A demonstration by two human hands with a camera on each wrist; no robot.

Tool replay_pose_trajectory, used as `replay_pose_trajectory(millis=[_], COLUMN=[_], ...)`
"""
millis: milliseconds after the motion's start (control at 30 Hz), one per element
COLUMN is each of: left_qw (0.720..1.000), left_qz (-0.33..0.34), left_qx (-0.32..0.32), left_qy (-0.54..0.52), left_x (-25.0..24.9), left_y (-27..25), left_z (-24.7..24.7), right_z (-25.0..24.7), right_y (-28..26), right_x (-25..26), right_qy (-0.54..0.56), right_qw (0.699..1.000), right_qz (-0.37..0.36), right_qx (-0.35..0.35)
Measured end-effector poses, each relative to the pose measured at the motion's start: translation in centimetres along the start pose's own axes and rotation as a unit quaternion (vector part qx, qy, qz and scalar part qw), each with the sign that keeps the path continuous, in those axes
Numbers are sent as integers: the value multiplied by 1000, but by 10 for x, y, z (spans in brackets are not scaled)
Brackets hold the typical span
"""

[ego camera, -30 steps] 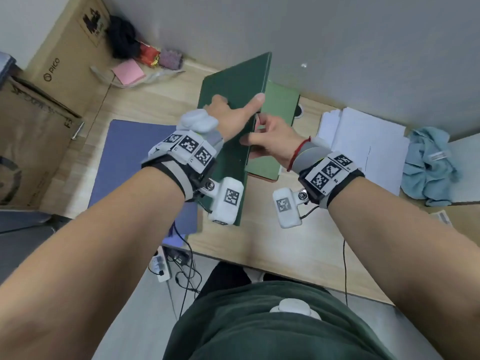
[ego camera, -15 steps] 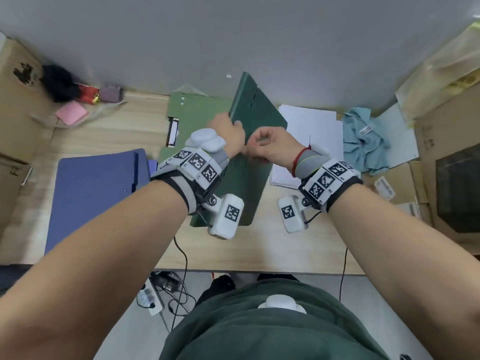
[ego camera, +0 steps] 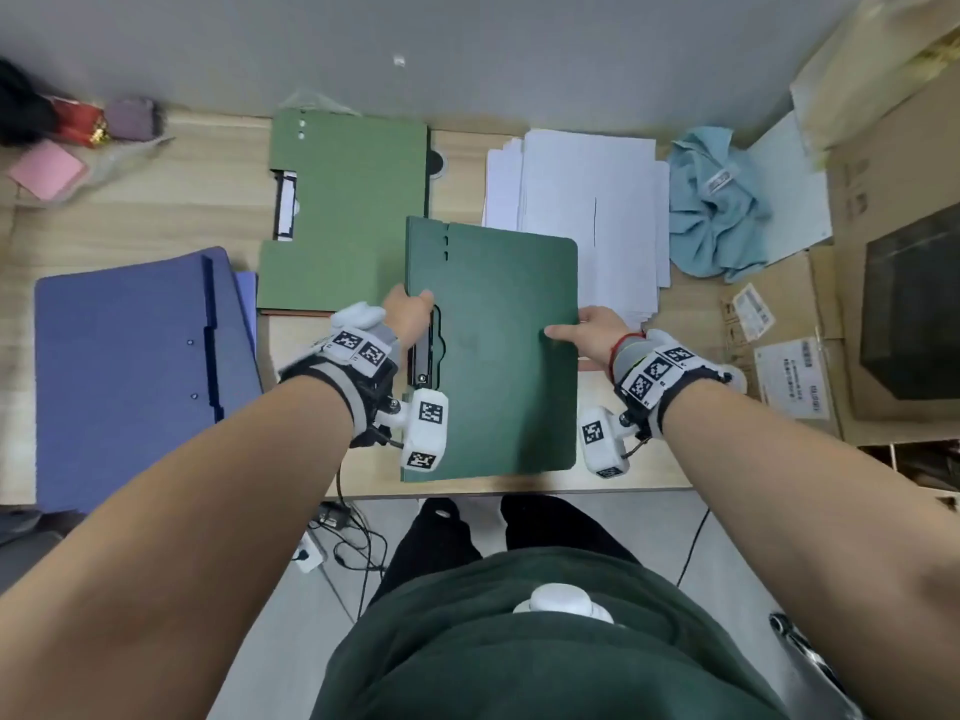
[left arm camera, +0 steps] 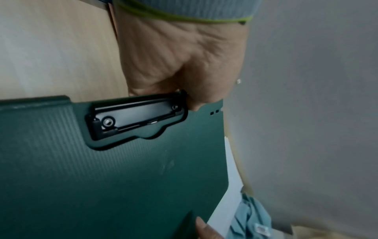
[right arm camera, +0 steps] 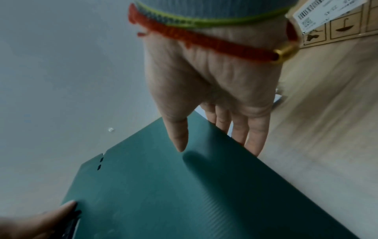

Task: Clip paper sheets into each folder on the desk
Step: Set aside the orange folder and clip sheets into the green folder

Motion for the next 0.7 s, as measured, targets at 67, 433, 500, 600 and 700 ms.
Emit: replay_pose_trajectory(millis=[67,433,500,600,700], left_qw=[998,970,973,978,976], left_qz=[-28,-5,0,29,56], left_qx=[-6,107,109,127,138], left_qy=[53,217,204,162,157], left_x=[12,27,20,-1,-27], left_y=[1,7,1,-15,-40], left_z=[10,43,43,44,39], right_z=[0,-27,-32,-33,-22], right_y=[1,2,-3,-16,-35], right_x=[-9,-30,-22,6,49], right_qy=[-30,1,67,113,93], right_qw=[1000,1000,998,992,988], right_qz=[1,1,8,1,-40], right_qx=[0,-8,4,48,115])
Point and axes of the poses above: each hand's wrist, its own y-axis towards the middle knuckle, its own z-axis out of the palm, x = y × z, the point moved 8 cm from there along y, towards the middle knuckle, and after that the axes turned 4 degrees about x, right-handed, at the moved point
